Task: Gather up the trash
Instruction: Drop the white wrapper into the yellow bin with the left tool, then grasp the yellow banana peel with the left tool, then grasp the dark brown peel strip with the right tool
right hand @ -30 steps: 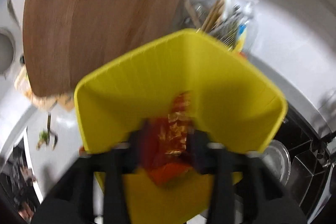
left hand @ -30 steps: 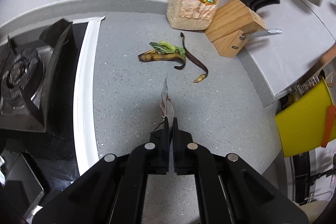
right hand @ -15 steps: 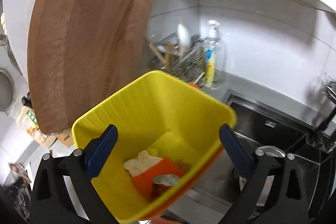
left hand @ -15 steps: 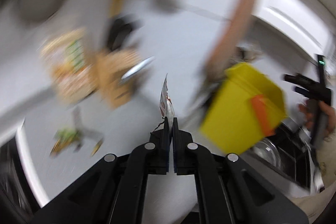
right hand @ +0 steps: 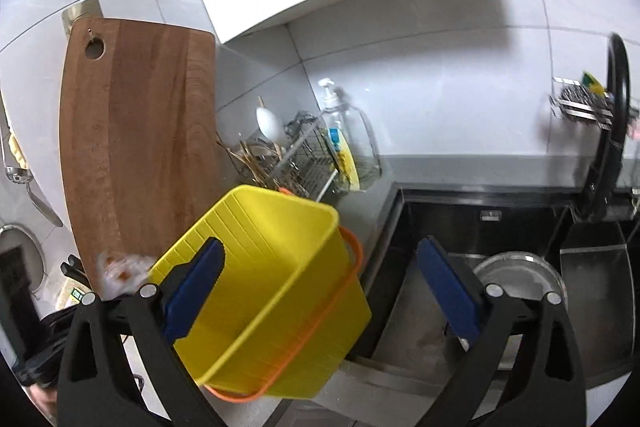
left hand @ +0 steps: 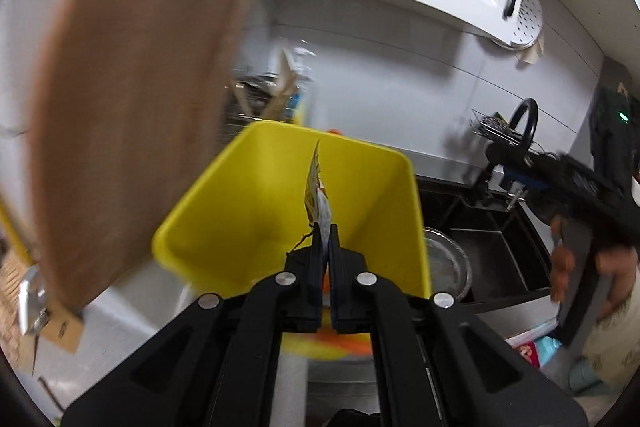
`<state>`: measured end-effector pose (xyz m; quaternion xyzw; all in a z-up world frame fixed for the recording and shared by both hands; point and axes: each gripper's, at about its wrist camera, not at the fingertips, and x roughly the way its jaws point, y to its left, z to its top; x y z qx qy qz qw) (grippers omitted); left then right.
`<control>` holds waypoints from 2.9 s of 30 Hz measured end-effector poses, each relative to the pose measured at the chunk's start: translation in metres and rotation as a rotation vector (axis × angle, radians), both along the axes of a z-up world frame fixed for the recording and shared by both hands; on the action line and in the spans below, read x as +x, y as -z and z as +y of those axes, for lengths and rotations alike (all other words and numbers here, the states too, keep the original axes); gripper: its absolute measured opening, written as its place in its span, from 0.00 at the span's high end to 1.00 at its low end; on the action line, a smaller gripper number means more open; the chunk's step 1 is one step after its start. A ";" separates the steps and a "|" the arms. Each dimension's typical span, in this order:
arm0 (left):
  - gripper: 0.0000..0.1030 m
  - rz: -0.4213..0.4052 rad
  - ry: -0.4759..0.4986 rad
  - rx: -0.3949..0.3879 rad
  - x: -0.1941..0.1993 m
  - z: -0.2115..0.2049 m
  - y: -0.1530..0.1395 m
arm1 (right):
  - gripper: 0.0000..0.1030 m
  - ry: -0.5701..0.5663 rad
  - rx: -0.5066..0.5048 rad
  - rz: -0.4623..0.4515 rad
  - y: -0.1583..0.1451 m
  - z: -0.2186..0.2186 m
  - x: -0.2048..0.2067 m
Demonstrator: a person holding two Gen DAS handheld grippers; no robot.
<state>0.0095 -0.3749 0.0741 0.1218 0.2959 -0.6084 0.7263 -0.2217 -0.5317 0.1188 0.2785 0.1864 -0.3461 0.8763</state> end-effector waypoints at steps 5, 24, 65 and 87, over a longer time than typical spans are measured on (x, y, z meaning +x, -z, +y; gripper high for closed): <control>0.96 -0.038 0.041 0.036 -0.005 -0.033 0.005 | 0.08 0.004 -0.084 0.006 0.000 0.019 -0.015; 0.03 -0.044 -0.364 -0.213 -0.009 0.168 0.013 | 0.08 -0.345 -0.519 -0.052 -0.051 0.128 0.035; 0.83 0.273 -1.057 0.360 0.202 0.412 0.250 | 0.08 -0.900 -0.545 0.051 -0.027 0.254 0.116; 0.88 0.411 -1.173 0.243 0.029 0.434 0.234 | 0.33 -1.257 -0.188 0.448 0.189 0.347 0.286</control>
